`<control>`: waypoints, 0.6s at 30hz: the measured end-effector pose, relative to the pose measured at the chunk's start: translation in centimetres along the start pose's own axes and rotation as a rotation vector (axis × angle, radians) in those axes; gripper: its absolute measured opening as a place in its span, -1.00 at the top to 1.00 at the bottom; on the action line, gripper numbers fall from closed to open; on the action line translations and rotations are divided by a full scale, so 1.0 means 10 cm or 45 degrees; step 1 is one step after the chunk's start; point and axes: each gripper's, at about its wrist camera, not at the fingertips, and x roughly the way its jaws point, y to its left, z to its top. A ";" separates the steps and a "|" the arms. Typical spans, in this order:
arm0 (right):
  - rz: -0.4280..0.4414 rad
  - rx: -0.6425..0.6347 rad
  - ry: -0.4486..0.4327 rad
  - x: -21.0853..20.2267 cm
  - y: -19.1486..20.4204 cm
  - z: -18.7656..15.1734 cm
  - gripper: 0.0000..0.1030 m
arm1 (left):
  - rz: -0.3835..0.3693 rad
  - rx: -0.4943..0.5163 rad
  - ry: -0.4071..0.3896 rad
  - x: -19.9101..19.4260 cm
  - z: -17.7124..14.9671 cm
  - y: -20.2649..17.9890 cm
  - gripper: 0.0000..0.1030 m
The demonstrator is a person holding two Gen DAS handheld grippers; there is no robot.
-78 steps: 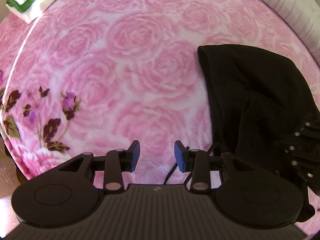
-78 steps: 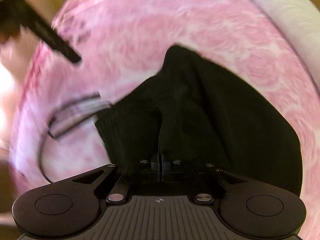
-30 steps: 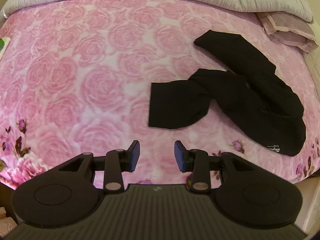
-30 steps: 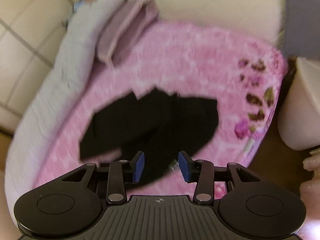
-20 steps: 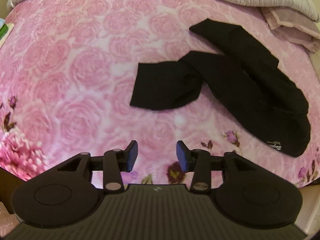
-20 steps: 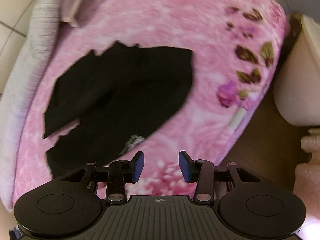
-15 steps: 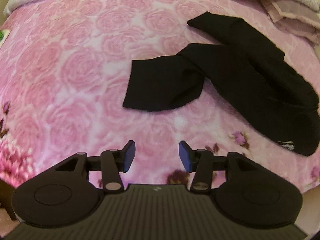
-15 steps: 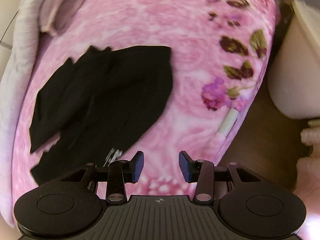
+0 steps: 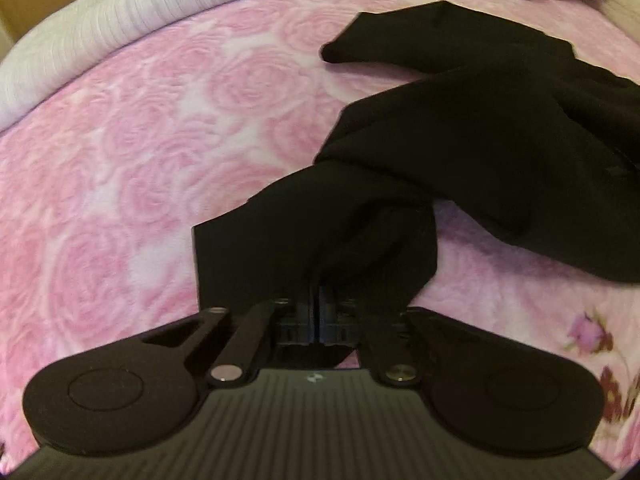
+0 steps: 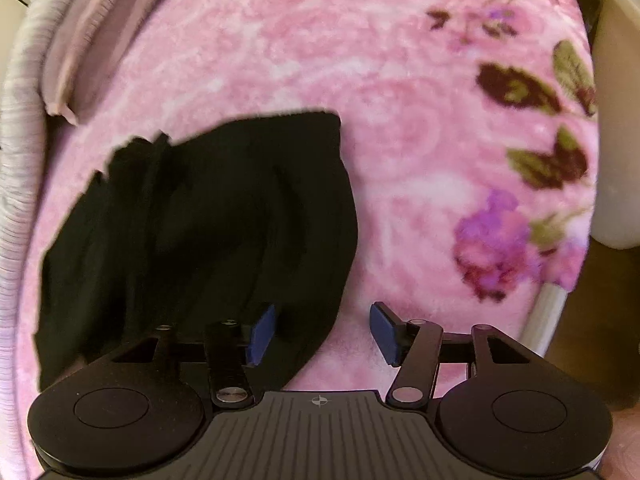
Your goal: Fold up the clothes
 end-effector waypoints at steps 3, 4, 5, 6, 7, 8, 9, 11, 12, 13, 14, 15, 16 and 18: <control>-0.035 -0.038 -0.046 -0.08 0.08 -0.06 0.98 | 0.032 0.042 -0.113 -0.34 -0.03 0.26 0.96; -0.029 -0.044 -0.056 -0.14 0.10 -0.07 0.99 | 0.041 0.036 -0.149 -0.50 -0.04 0.42 0.96; -0.020 -0.045 -0.063 -0.23 0.12 -0.08 0.99 | 0.064 0.024 -0.177 -0.68 -0.06 0.61 0.96; -0.005 -0.041 -0.067 -0.33 0.13 -0.09 0.99 | 0.098 0.013 -0.203 -0.87 -0.09 0.82 0.97; 0.013 -0.044 -0.066 -0.44 0.15 -0.11 0.99 | 0.131 0.002 -0.228 -1.06 -0.13 1.03 0.97; 0.036 -0.054 -0.059 -0.55 0.16 -0.15 0.99 | 0.168 -0.003 -0.241 -1.22 -0.20 1.24 0.97; 0.058 -0.064 -0.053 -0.66 0.18 -0.18 0.99 | 0.208 -0.004 -0.247 -1.38 -0.28 1.46 0.97; 0.063 -0.110 -0.012 -0.78 0.23 -0.29 0.99 | 0.280 0.014 -0.232 -1.62 -0.48 1.85 0.96; 0.030 -0.127 0.024 -0.77 0.24 -0.37 0.99 | 0.306 0.043 -0.195 -1.67 -0.60 2.00 0.96; -0.002 -0.143 0.060 -0.75 0.26 -0.46 0.98 | 0.337 0.070 -0.144 -1.67 -0.72 2.11 0.94; -0.035 -0.160 0.096 -0.74 0.28 -0.54 0.98 | 0.374 0.087 -0.066 -1.59 -0.86 2.21 0.93; -0.090 -0.178 0.133 -0.72 0.28 -0.63 0.97 | 0.412 0.100 0.021 -1.50 -1.00 2.29 0.93; -0.159 -0.199 0.154 -0.69 0.29 -0.71 0.94 | 0.441 0.083 0.092 -1.42 -1.10 2.39 0.92; -0.262 -0.238 0.155 -0.69 0.32 -0.83 0.88 | 0.486 0.017 0.216 -1.27 -1.26 2.59 0.92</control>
